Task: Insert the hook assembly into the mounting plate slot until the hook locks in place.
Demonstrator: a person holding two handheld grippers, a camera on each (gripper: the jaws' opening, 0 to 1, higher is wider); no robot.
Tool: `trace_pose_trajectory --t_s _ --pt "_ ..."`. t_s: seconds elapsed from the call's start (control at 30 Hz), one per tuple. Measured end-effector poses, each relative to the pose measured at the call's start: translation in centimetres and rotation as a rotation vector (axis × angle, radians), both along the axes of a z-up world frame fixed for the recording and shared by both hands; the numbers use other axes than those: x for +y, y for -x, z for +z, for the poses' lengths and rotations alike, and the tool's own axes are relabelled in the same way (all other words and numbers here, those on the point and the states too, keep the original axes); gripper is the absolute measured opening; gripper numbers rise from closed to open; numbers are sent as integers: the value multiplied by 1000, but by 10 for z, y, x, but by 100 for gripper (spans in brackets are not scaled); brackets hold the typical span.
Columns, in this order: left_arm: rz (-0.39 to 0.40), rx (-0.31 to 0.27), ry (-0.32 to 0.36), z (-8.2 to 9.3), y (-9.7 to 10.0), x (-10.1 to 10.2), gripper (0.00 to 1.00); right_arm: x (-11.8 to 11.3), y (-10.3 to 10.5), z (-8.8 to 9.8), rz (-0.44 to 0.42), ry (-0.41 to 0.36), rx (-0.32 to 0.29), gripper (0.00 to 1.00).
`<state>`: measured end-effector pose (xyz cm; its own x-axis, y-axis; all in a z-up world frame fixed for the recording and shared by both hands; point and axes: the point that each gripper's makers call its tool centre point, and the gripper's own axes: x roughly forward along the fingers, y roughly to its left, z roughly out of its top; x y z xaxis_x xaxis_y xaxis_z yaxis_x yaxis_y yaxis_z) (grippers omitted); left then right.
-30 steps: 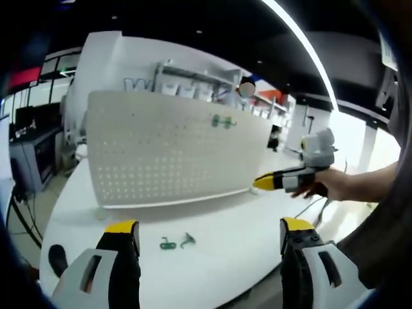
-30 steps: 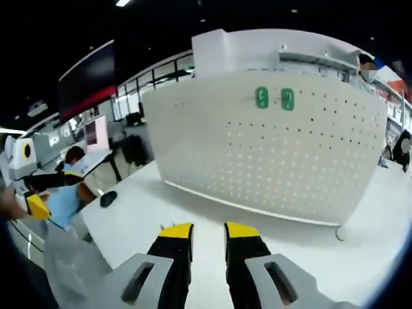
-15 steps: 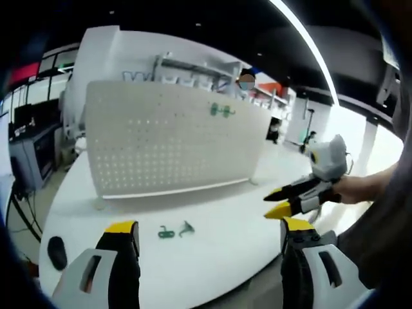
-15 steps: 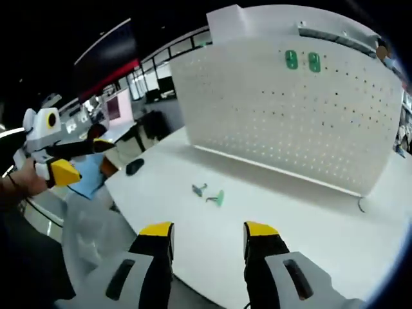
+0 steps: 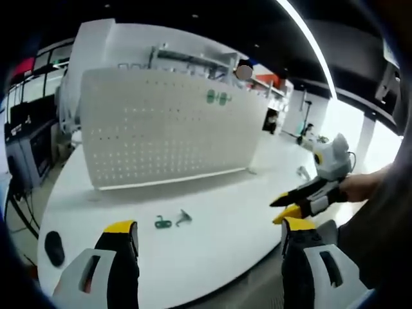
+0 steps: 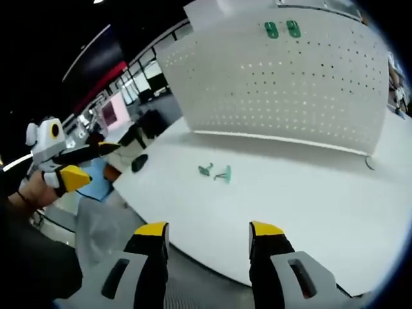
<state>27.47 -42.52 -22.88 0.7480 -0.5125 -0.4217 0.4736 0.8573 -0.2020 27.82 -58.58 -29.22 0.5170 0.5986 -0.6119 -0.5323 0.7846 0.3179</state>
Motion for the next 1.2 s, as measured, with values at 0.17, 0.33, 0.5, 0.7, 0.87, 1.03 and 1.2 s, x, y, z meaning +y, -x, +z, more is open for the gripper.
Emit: trace_pose_trajectory --t_s 0.17,0.33,0.5,0.7,0.87,1.03,1.2 --pt "-43 20 -37 -10 -3 1 92 -3 7 3 27 8 -10 51" --pt "-67 36 -35 -17 -10 4 89 -8 14 0 30 19 -4 49" --pt "-125 59 -43 -28 -17 0 87 -13 15 -2 27 40 -14 45" --pt "-203 104 -65 -46 -29 -8 85 -13 14 -6 40 50 -12 43" --pt "-254 116 -66 -60 -46 -17 83 -13 10 -10 56 64 -3 43" --pt "-290 137 -60 -72 -65 -29 77 -14 7 -13 85 109 -18 42" --pt "-339 135 -78 -81 -80 -44 75 -8 3 -18 102 107 -6 41"
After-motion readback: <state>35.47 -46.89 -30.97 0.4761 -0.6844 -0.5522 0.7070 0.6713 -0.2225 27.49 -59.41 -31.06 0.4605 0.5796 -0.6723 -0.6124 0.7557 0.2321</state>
